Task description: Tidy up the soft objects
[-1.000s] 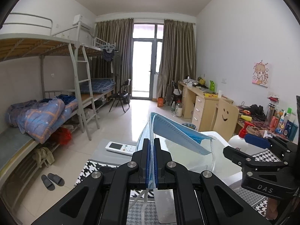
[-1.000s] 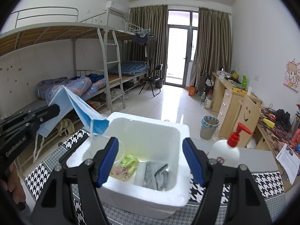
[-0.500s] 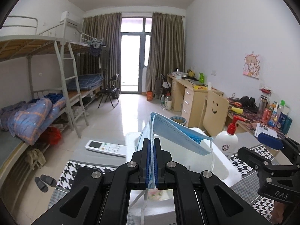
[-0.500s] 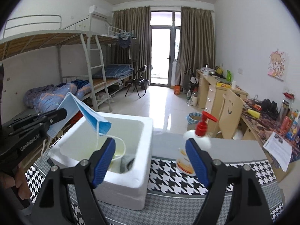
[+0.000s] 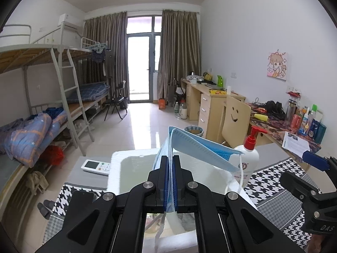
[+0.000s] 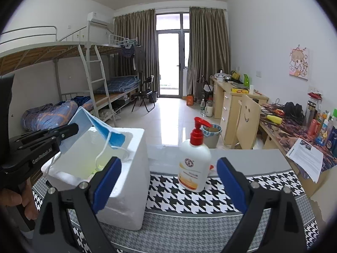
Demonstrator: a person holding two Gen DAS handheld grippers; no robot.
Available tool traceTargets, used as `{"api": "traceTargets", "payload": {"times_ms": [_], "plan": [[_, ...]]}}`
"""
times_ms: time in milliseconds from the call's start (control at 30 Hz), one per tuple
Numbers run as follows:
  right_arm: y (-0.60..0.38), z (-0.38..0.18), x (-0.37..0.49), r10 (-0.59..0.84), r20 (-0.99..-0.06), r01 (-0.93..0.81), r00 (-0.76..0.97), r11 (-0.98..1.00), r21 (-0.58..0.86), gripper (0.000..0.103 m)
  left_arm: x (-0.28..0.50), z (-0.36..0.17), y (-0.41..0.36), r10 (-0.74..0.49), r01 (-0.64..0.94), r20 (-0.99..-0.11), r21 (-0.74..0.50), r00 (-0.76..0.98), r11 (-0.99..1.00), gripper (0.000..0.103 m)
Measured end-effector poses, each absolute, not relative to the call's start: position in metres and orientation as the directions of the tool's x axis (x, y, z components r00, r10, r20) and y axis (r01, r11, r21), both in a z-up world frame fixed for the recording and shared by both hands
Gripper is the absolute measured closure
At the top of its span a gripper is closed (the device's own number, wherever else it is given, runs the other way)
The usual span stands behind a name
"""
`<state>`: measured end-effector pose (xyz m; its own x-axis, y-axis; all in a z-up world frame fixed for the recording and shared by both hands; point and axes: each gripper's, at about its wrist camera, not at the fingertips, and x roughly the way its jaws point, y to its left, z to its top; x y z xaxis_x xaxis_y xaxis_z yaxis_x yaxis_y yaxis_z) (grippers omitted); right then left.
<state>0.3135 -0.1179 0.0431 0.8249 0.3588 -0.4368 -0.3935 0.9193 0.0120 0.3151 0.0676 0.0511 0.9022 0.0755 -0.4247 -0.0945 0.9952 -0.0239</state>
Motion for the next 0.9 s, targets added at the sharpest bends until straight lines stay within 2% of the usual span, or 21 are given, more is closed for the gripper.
{"api": "traceTargets", "payload": {"times_ms": [200,233,267,300,333,367,433,900], "plan": [[-0.127,0.044,0.311,0.353,-0.429,-0.383,0.832,0.924,0.017,0.009,0.326,0.049,0.064,0.093,-0.116,-0.44,-0.027,0.893,0.993,0.097],[-0.128,0.044,0.311,0.353,-0.429,-0.383,0.832,0.923,0.017,0.009,0.327,0.048,0.065,0.094,-0.118,-0.442,-0.027,0.892,0.993,0.088],[-0.129,0.044,0.311,0.353,-0.428,-0.383,0.832,0.924,0.016,0.009,0.327,0.049,0.066,0.095,-0.12,-0.441,-0.029,0.893,0.992,0.072],[-0.13,0.044,0.311,0.351,-0.426,-0.381,0.834,0.924,0.017,0.009,0.328,0.049,0.065,0.099,-0.124,-0.438,-0.027,0.893,0.992,0.061],[-0.13,0.045,0.311,0.352,-0.426,-0.381,0.834,0.925,0.018,0.009,0.327,0.049,0.065,0.109,-0.132,-0.433,-0.024,0.895,0.991,0.035],[-0.131,0.045,0.311,0.353,-0.426,-0.381,0.833,0.924,0.02,0.009,0.325,0.051,0.064,0.126,-0.146,-0.422,-0.017,0.898,0.989,0.015],[-0.131,0.045,0.31,0.352,-0.424,-0.38,0.834,0.925,0.02,0.009,0.319,0.053,0.062,0.149,-0.164,-0.392,-0.005,0.908,0.986,0.003],[-0.139,0.055,0.284,0.364,-0.388,-0.388,0.847,0.921,0.017,0.009,0.277,0.073,0.051,0.143,-0.156,-0.322,-0.014,0.936,0.988,0.001]]}}
